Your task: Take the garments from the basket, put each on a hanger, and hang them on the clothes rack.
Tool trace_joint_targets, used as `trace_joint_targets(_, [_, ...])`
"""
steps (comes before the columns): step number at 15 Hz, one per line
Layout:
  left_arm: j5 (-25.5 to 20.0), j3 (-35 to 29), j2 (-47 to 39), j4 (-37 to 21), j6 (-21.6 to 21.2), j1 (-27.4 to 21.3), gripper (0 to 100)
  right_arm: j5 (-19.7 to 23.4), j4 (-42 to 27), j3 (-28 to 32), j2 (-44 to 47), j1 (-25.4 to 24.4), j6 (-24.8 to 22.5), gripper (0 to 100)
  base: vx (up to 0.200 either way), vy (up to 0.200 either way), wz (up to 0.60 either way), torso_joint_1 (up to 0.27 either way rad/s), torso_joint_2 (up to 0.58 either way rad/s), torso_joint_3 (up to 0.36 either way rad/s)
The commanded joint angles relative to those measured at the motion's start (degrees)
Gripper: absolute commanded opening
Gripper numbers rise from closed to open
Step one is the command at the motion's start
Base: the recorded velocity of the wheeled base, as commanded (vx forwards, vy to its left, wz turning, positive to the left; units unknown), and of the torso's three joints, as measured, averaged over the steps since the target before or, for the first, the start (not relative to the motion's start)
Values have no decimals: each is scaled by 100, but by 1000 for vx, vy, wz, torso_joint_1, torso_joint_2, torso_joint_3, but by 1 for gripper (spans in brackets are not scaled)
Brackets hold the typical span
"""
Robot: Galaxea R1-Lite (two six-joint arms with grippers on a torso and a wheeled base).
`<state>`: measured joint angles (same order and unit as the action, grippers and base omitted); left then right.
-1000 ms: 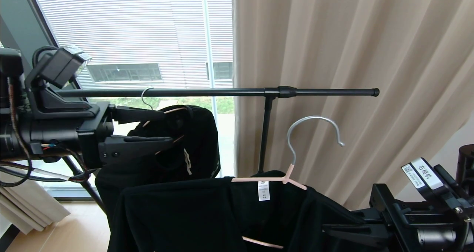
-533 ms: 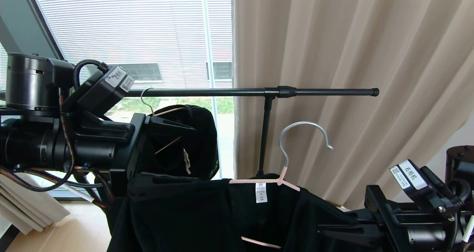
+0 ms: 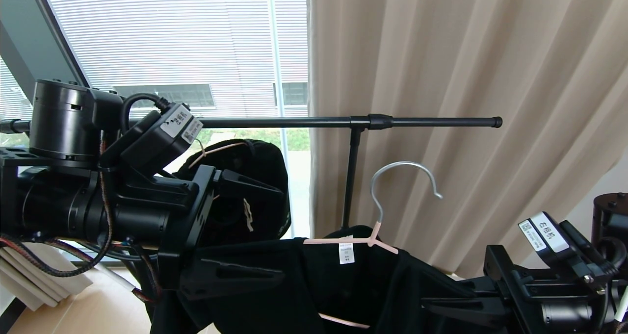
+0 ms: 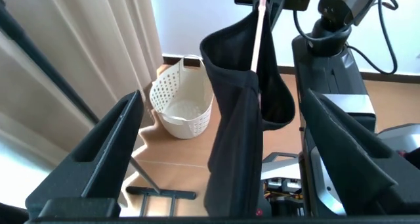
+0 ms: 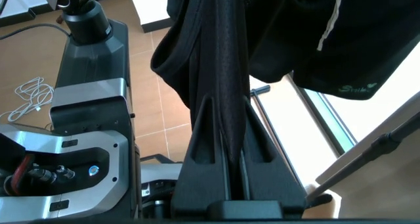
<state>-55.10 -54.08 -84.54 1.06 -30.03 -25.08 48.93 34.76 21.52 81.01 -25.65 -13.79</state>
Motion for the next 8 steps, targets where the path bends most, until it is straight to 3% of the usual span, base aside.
trace_joint_targets(1, [-1,2,-10,-36,-56,-32,100,2,5,2,-15,-2,-1,0,0,0,0,0,0,0])
trace_joint_targets(6, [43,-296,-18,-1152,-566,-32,100,2,5,2,-103,-2,-10,0,0,0,0,0,0,0])
trace_joint_targets(8, [193,-332,-71,-1293,-724,-24,100,2,-4,2,-103,-2,-1,0,0,0,0,0,0,0])
